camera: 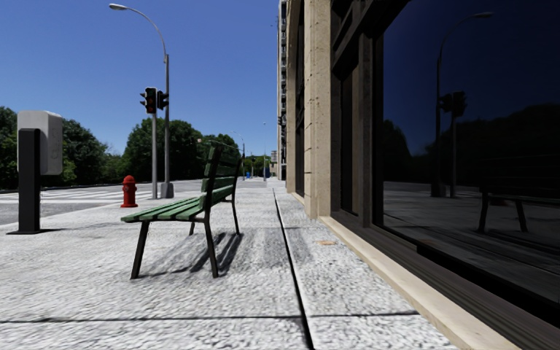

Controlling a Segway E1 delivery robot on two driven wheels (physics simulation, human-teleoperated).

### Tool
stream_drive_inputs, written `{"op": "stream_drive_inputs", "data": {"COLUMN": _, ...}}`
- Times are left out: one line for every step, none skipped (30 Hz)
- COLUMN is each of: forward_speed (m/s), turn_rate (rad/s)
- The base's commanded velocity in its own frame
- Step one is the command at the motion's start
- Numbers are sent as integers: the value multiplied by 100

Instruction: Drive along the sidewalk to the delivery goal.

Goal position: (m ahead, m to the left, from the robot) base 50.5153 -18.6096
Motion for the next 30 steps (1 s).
{"op": "stream_drive_inputs", "data": {"forward_speed": 200, "turn_rate": -2}}
{"op": "stream_drive_inputs", "data": {"forward_speed": 200, "turn_rate": -1}}
{"op": "stream_drive_inputs", "data": {"forward_speed": 200, "turn_rate": -1}}
{"op": "stream_drive_inputs", "data": {"forward_speed": 200, "turn_rate": -1}}
{"op": "stream_drive_inputs", "data": {"forward_speed": 200, "turn_rate": 0}}
{"op": "stream_drive_inputs", "data": {"forward_speed": 200, "turn_rate": 0}}
{"op": "stream_drive_inputs", "data": {"forward_speed": 200, "turn_rate": 0}}
{"op": "stream_drive_inputs", "data": {"forward_speed": 200, "turn_rate": 0}}
{"op": "stream_drive_inputs", "data": {"forward_speed": 200, "turn_rate": 0}}
{"op": "stream_drive_inputs", "data": {"forward_speed": 200, "turn_rate": 0}}
{"op": "stream_drive_inputs", "data": {"forward_speed": 200, "turn_rate": 0}}
{"op": "stream_drive_inputs", "data": {"forward_speed": 200, "turn_rate": 0}}
{"op": "stream_drive_inputs", "data": {"forward_speed": 200, "turn_rate": 0}}
{"op": "stream_drive_inputs", "data": {"forward_speed": 200, "turn_rate": 0}}
{"op": "stream_drive_inputs", "data": {"forward_speed": 200, "turn_rate": 0}}
{"op": "stream_drive_inputs", "data": {"forward_speed": 200, "turn_rate": 0}}
{"op": "stream_drive_inputs", "data": {"forward_speed": 200, "turn_rate": 0}}
{"op": "stream_drive_inputs", "data": {"forward_speed": 200, "turn_rate": 0}}
{"op": "stream_drive_inputs", "data": {"forward_speed": 200, "turn_rate": 0}}
{"op": "stream_drive_inputs", "data": {"forward_speed": 200, "turn_rate": 0}}
{"op": "stream_drive_inputs", "data": {"forward_speed": 200, "turn_rate": 0}}
{"op": "stream_drive_inputs", "data": {"forward_speed": 200, "turn_rate": 0}}
{"op": "stream_drive_inputs", "data": {"forward_speed": 200, "turn_rate": 0}}
{"op": "stream_drive_inputs", "data": {"forward_speed": 200, "turn_rate": 0}}
{"op": "stream_drive_inputs", "data": {"forward_speed": 200, "turn_rate": 0}}
{"op": "stream_drive_inputs", "data": {"forward_speed": 200, "turn_rate": 0}}
{"op": "stream_drive_inputs", "data": {"forward_speed": 200, "turn_rate": 0}}
{"op": "stream_drive_inputs", "data": {"forward_speed": 200, "turn_rate": 0}}
{"op": "stream_drive_inputs", "data": {"forward_speed": 200, "turn_rate": 0}}
{"op": "stream_drive_inputs", "data": {"forward_speed": 200, "turn_rate": 0}}
